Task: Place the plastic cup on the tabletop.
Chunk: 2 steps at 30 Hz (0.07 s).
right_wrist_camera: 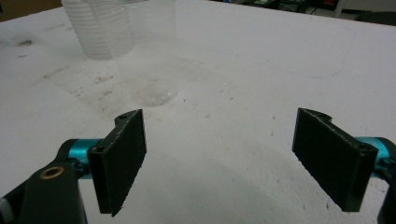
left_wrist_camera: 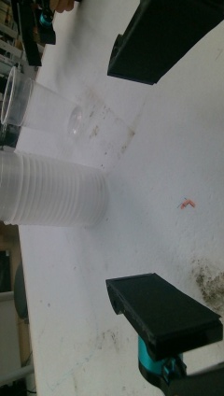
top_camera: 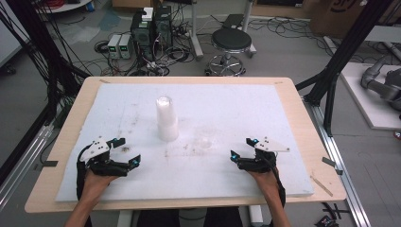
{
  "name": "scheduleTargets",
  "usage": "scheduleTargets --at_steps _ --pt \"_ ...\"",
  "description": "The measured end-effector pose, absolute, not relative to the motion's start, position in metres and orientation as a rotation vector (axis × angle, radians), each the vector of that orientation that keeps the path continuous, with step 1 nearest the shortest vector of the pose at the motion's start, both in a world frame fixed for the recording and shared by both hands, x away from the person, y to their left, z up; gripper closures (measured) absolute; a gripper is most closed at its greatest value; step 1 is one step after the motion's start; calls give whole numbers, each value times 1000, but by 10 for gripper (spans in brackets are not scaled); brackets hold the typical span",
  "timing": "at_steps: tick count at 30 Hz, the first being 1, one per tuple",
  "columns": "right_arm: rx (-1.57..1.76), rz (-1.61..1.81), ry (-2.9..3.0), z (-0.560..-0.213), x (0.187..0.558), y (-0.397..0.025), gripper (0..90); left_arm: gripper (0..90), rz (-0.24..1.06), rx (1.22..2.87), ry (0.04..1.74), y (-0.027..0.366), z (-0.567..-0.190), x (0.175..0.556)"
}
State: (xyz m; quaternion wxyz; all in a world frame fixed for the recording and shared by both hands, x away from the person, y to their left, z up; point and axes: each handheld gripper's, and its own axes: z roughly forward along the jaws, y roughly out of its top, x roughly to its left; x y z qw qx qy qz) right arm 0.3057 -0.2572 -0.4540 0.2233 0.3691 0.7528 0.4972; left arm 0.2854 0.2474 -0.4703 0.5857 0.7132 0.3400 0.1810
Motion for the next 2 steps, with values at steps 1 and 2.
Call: scheduleTargets --at_steps 1,2 --pt "1017 1373 2079 -454 305 -257 177 18 423 1664 792 248 -470 285" --pt "1020 1372 2077 -454 305 -257 177 19 423 1661 795 248 -470 285"
